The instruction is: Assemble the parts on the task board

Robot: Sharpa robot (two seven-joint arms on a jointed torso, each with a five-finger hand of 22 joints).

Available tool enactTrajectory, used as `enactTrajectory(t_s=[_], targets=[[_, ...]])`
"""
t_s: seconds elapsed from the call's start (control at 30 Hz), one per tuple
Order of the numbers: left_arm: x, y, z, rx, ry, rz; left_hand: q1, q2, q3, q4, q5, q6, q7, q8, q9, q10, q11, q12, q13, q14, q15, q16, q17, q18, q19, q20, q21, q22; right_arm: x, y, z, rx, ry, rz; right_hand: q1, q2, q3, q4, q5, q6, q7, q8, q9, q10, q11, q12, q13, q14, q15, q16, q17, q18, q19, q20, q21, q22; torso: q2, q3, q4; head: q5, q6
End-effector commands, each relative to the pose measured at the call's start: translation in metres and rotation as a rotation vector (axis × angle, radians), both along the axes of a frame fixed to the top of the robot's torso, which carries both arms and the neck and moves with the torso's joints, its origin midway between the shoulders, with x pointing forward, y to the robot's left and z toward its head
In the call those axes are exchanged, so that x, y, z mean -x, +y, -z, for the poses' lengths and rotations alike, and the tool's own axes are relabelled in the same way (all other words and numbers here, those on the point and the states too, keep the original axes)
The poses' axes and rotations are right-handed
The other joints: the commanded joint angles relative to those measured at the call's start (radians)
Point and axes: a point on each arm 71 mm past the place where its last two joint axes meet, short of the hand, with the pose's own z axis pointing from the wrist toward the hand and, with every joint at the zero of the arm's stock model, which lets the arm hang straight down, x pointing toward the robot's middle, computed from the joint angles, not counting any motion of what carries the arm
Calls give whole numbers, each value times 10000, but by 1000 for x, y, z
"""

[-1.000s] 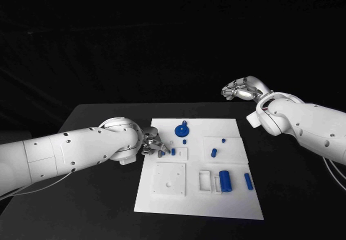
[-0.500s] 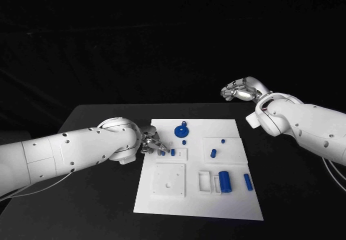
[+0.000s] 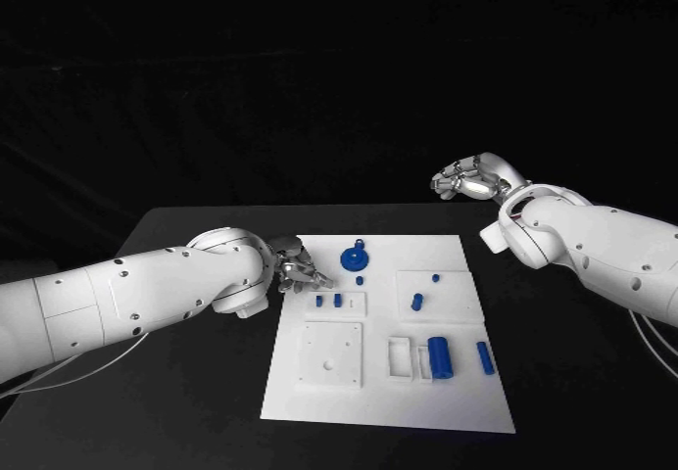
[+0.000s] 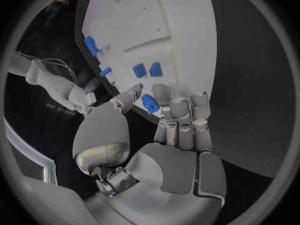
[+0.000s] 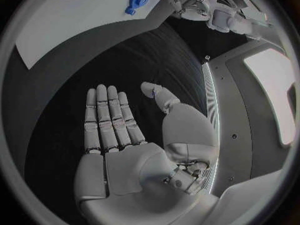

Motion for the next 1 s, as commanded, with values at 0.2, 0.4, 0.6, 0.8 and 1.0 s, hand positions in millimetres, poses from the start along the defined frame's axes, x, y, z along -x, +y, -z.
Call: enactTrajectory(t_s=[0.2, 0.4, 0.6, 0.8, 1.0], targets=[[-2, -16, -19, 2108, -1785, 760, 578, 95, -64, -263, 43, -850, 663, -124, -187, -2214, 705, -1347, -615, -1936, 760, -1543, -780, -442, -1920, -325, -1289, -360, 0, -2, 0, 19, -17, -85, -20, -4, -25, 60, 48, -80, -12, 10, -18, -43, 39, -43, -10, -73, -17, 44, -14, 68, -58, 7, -6, 18, -1, 10, 7, -62, 90], [-1, -31, -31, 2904, -3188, 2077, 3145, 866, 714, -1772, 557, -958, 874, -40, -387, -3516, 1216, -2338, -1226, -3203, 1485, -2556, -1340, -615, -3171, 366, -2086, -522, 0, -2, 0, 24, -21, -55, -18, -4, -27, 58, 51, -82, -11, 10, -19, -43, 40, -43, -10, -74, -16, 45, -15, 68, -59, 7, -6, 19, -3, 5, 7, -115, 157], [-4, -44, -32, 1977, -3914, 3094, 4290, 1048, 1088, -2818, 557, -625, 772, -338, -921, -3453, 1447, -3528, -2094, -3209, 1809, -2908, -1643, -588, -3296, 709, -2263, -435, 0, -1, 0, 21, -8, -91, -17, -2, -28, 58, 52, -82, -11, 11, -20, -43, 40, -43, -10, -74, -16, 46, -16, 69, -59, 7, -5, 19, 0, 6, 5, -141, 203], [-6, -57, -31, 894, -4575, 3995, 4367, 937, 902, -2789, 131, -415, 819, -617, -1273, -3133, 1621, -4638, -2764, -2966, 1754, -2902, -1743, -537, -3031, 667, -2362, -378, 0, 1, 0, 13, -24, -123, -18, -1, -29, 57, 55, -82, -11, 11, -20, -43, 40, -43, -10, -74, -16, 47, -17, 68, -59, 7, -5, 20, 9, 2, -6, -155, 221], [-10, -70, -26, 103, -4823, 4512, 4413, 940, 830, -2741, 143, -300, 853, -690, -1391, -2900, 1642, -5049, -2981, -2703, 1686, -2719, -1702, -480, -2754, 596, -2321, -305, 0, 3, 0, 5, -13, -215, -17, -1, -31, 56, 62, -83, -11, 12, -21, -43, 40, -43, -10, -74, -16, 48, -19, 68, -60, 7, -5, 20, 21, -2, -3, -162, 249]])
